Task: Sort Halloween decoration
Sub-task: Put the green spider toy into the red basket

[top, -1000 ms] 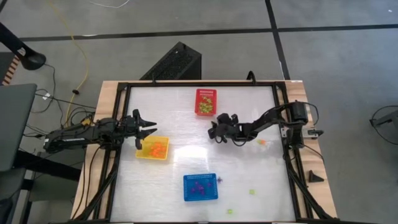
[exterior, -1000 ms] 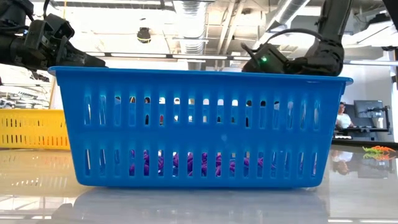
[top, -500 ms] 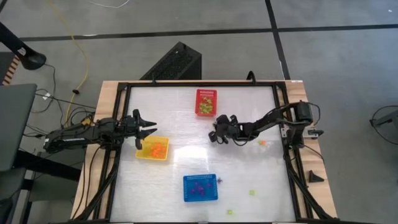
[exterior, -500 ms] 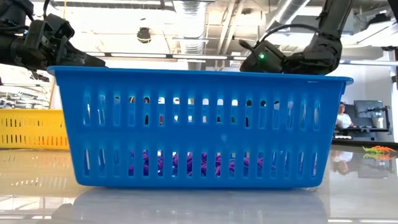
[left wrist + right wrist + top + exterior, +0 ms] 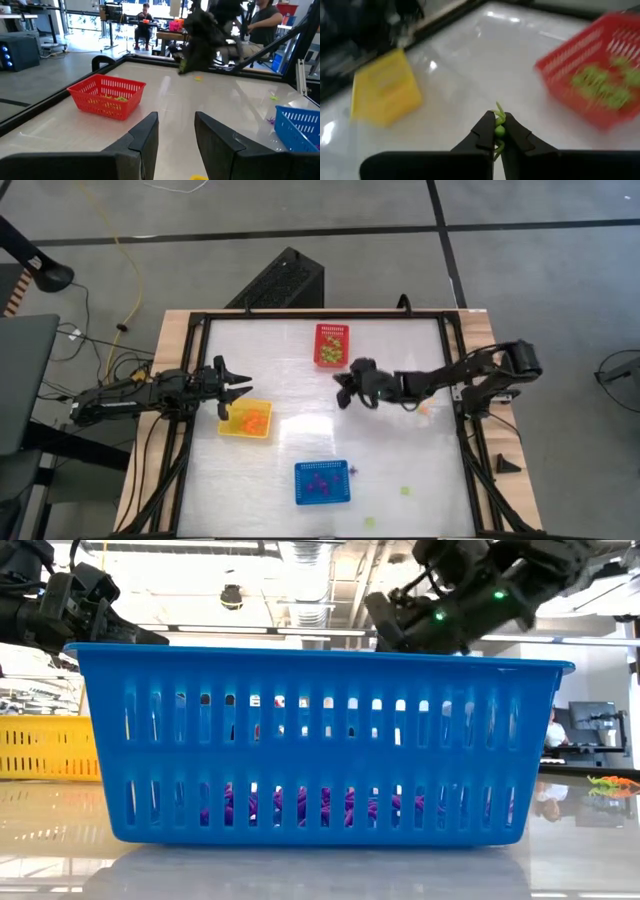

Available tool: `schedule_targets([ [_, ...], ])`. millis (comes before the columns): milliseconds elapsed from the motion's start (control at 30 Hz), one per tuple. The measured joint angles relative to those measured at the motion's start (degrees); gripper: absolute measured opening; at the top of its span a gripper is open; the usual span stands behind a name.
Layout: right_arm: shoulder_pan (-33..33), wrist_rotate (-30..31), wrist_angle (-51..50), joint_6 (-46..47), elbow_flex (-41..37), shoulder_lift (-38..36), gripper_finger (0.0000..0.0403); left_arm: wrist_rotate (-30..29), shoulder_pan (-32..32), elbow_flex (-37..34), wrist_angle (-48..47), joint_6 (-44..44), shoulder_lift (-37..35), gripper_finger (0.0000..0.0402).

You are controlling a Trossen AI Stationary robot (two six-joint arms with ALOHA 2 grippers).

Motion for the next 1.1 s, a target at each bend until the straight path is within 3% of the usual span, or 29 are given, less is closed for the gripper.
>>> schedule_targets([
  [267, -8.48, -3.58, -0.53, -1.24, 4.51, -0.44, 0.0054, 0.00, 0.02, -0.02, 0.00, -0.02, -0.01, 0.0116],
  [500, -15.53, -3.97, -11.16, -2.58, 12.49, 4.98, 0.0079, -0.02, -0.01, -0.02, 0.00, -0.02, -0.01, 0.0116],
  [800, -18.83, -5.87, -23.98, -2.56, 20.61, 8.75, 0.0190, -0.02, 0.02, 0.00, 0.01, -0.02, -0.01, 0.0116],
  [933, -19.16, -12.22, -34.16, -2.55, 24.02, 7.30, 0.0232, -0.02, 0.00, -0.01, 0.02, -0.02, 0.01, 0.0116],
  [1100, -16.01, -29.37, -51.22, -3.67, 26.68, 3.07, 0.0243, -0.02, 0.01, -0.01, 0.00, -0.01, 0.00, 0.0116],
])
